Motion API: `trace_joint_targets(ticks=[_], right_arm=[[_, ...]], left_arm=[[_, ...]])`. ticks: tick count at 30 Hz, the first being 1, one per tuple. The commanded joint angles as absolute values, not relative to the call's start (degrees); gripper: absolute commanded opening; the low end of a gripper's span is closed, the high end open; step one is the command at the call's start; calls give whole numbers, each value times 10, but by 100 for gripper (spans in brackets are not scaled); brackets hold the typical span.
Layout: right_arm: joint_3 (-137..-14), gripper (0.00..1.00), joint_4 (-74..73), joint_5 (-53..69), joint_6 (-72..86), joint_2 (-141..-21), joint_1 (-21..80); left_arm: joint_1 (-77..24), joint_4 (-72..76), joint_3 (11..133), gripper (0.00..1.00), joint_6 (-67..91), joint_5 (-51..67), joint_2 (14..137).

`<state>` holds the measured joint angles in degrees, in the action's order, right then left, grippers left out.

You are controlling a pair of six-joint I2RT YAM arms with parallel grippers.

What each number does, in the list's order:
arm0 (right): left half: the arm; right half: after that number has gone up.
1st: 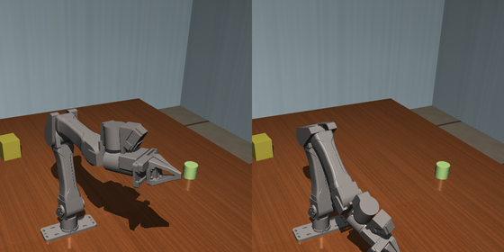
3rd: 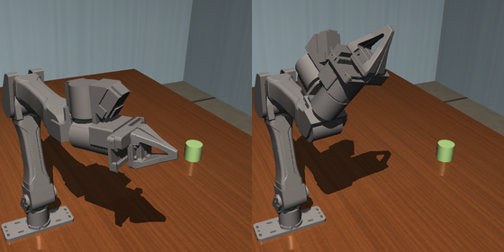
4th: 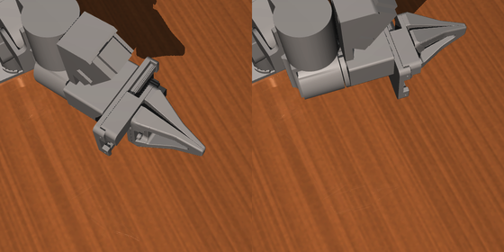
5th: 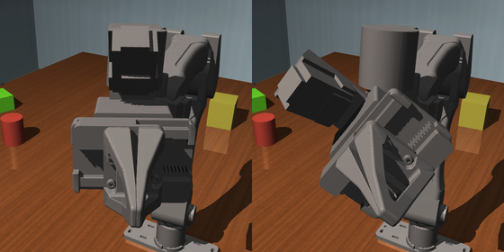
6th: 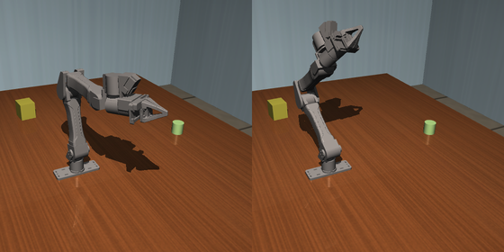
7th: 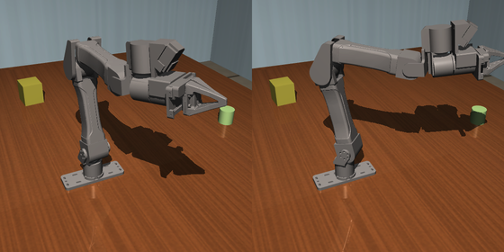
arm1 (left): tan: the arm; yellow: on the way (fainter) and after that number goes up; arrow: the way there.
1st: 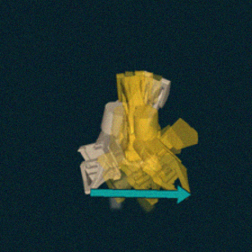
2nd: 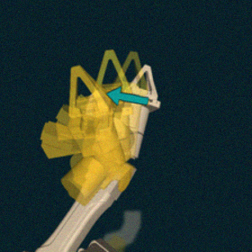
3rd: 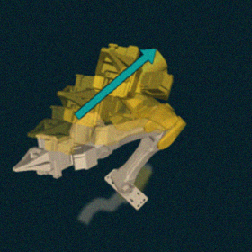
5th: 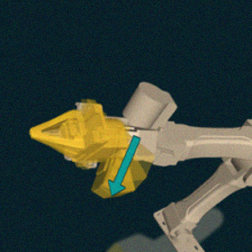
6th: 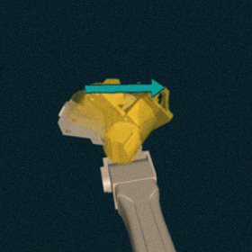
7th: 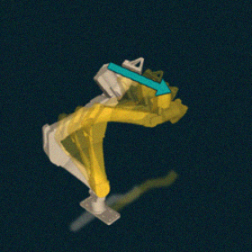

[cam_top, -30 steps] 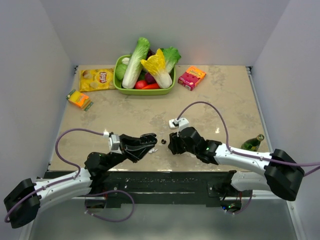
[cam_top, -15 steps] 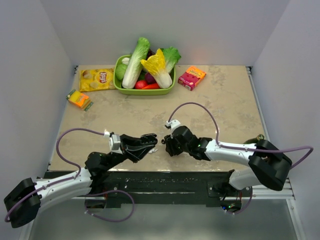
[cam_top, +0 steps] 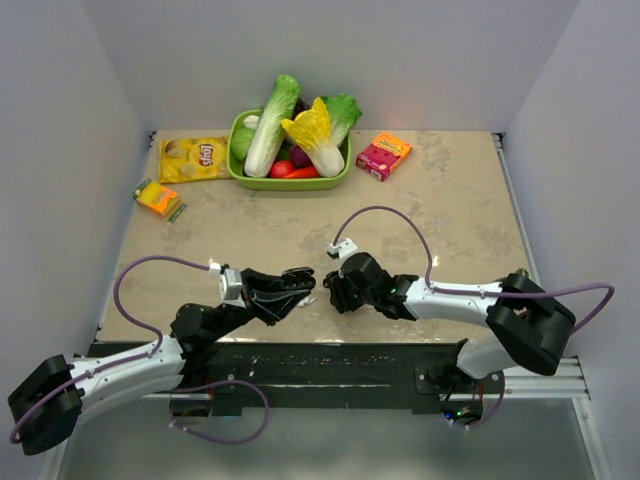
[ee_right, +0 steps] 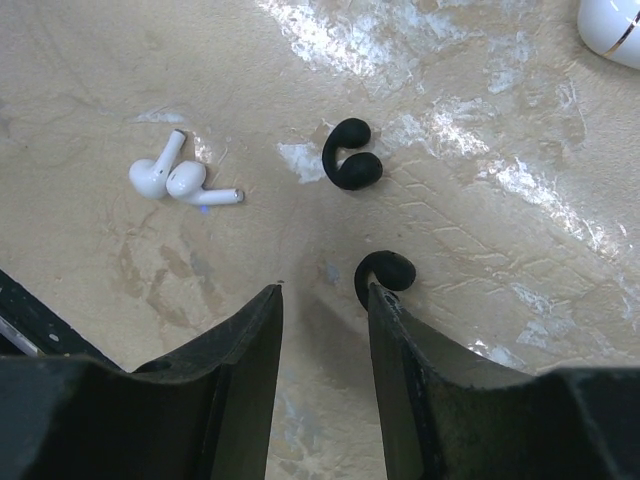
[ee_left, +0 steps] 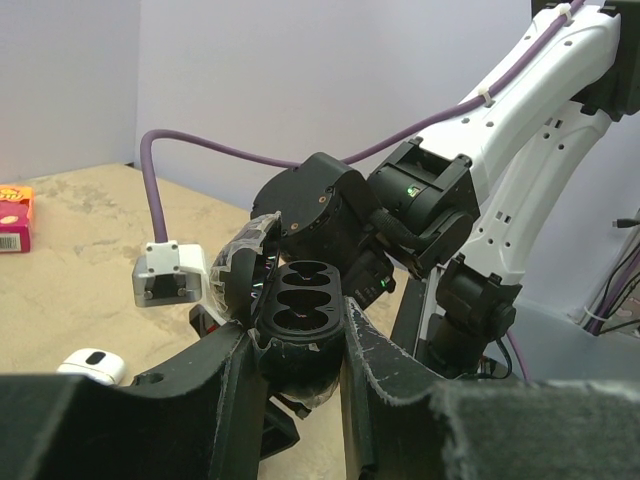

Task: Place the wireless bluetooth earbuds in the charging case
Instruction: Pick up the earbud from the center of the board.

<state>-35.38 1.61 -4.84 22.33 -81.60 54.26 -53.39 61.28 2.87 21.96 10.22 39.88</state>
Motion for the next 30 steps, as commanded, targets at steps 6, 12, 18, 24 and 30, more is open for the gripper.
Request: trace_joint_targets(ticks=[6,12,18,24,30], right_arm=[[-367,42,19,-79,235,-832,541],[-368,42,5,-95,239,-834,541],[-365,39,2,-115,243,-830,540],[-370,37,-37,-135,246,-817,540],[-372,36,-50,-147,248,-813,540]], left_arm=[[-536,650,-110,0,221,105,394],[-536,652,-110,0,221,105,396],[-536,653,-109,0,221,104,398],[-536,655,-108,0,221,104,403],[-536,665,-105,0,221,105,417]])
